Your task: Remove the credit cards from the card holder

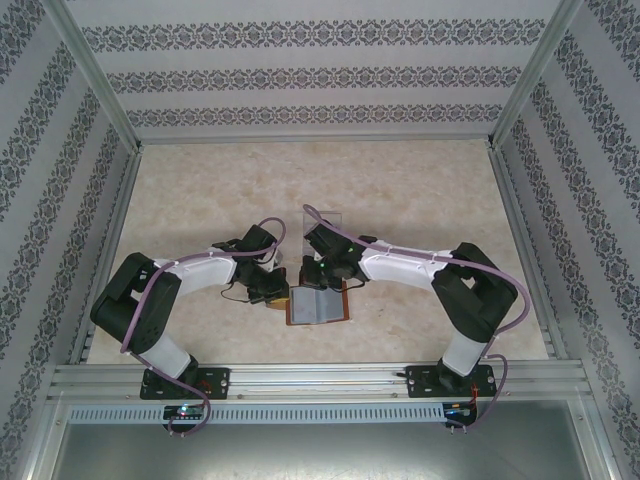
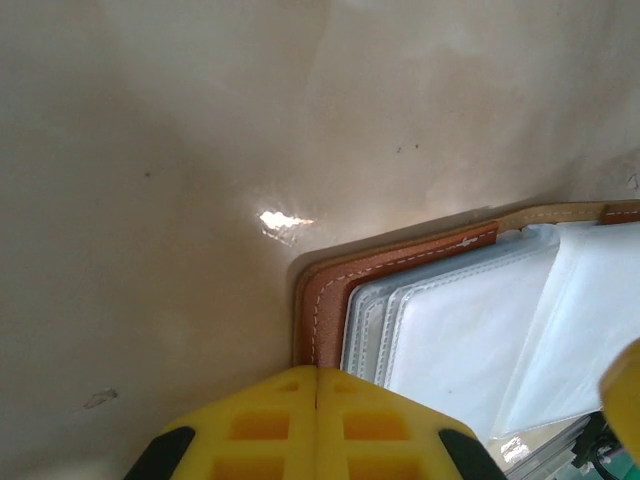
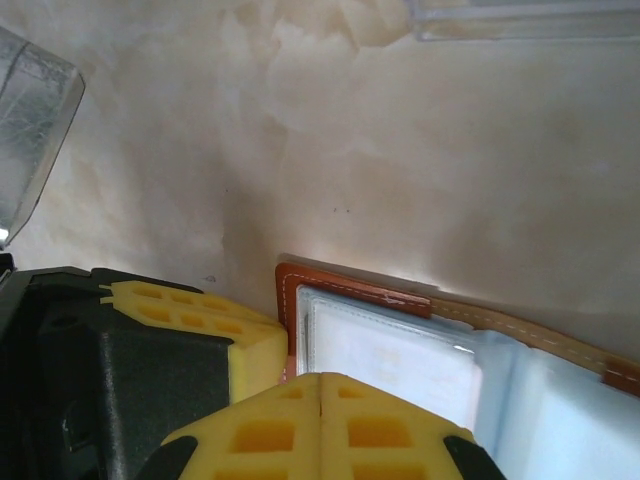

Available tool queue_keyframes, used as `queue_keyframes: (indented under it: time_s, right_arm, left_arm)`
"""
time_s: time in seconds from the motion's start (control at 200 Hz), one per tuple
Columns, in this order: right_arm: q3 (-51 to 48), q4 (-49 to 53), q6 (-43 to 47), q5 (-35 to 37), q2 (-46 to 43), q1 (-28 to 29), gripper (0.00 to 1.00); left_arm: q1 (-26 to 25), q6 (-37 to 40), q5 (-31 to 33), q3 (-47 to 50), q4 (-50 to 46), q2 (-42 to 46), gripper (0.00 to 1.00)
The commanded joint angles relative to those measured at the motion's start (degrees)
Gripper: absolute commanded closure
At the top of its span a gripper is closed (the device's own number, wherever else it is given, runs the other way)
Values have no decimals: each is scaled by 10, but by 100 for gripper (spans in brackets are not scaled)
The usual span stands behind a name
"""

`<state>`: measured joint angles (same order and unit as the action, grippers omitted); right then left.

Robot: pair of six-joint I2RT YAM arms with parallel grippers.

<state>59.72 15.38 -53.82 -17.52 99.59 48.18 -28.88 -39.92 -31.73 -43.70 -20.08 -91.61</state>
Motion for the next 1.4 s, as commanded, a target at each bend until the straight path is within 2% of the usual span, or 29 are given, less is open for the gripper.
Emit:
queue_keyframes:
  time_s: [0.0, 0.205, 0.595, 0.969, 1.394]
  right_arm:
    - [-4, -17, -14, -27, 16, 9, 94]
    - [-5, -9, -9, -40, 28, 19, 86]
    - [-5, 6, -8, -50, 58, 35, 81]
    - [30, 122, 25, 23, 57, 42, 68]
    - [90, 241, 56, 103, 63, 54, 63]
  left_arm:
    - [-7, -1, 3, 16, 7, 1, 96]
    - [-7, 0, 6, 19, 7, 3, 95]
    - [-7, -3, 6, 21, 9, 6, 95]
    - [-6, 2, 7, 13, -1, 6, 95]
    - [-7, 3, 7, 5, -7, 10, 95]
